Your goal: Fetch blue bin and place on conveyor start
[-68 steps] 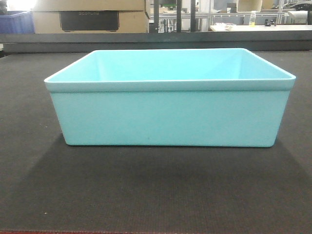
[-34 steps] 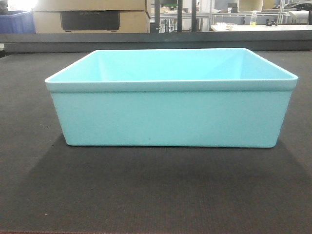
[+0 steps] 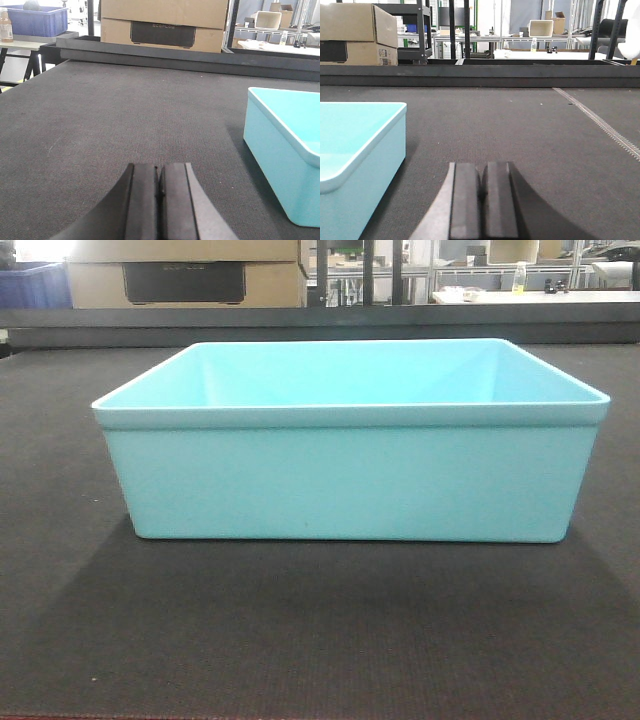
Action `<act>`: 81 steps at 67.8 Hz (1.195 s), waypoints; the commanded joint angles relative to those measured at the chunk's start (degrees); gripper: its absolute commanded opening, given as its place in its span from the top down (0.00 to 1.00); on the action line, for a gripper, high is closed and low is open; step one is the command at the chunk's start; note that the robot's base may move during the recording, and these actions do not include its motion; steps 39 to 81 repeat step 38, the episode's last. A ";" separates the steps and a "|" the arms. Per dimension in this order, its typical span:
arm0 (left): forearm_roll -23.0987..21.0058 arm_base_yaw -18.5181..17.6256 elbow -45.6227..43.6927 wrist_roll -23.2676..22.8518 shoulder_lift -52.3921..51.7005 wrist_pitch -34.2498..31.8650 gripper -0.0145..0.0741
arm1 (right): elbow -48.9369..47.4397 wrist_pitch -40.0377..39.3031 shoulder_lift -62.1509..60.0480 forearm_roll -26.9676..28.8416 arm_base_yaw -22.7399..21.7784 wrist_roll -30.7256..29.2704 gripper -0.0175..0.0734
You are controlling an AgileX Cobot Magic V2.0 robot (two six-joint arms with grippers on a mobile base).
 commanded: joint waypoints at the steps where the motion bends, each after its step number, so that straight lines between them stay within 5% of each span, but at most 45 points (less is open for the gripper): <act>1: -0.26 0.33 -0.08 -0.02 -0.34 -1.12 0.96 | 0.00 -1.54 -0.22 0.04 -0.23 -0.66 0.99; 81: -0.26 0.33 -0.08 -0.02 -0.34 -1.12 0.96 | 0.00 -1.54 -0.22 0.04 -0.23 -0.66 0.99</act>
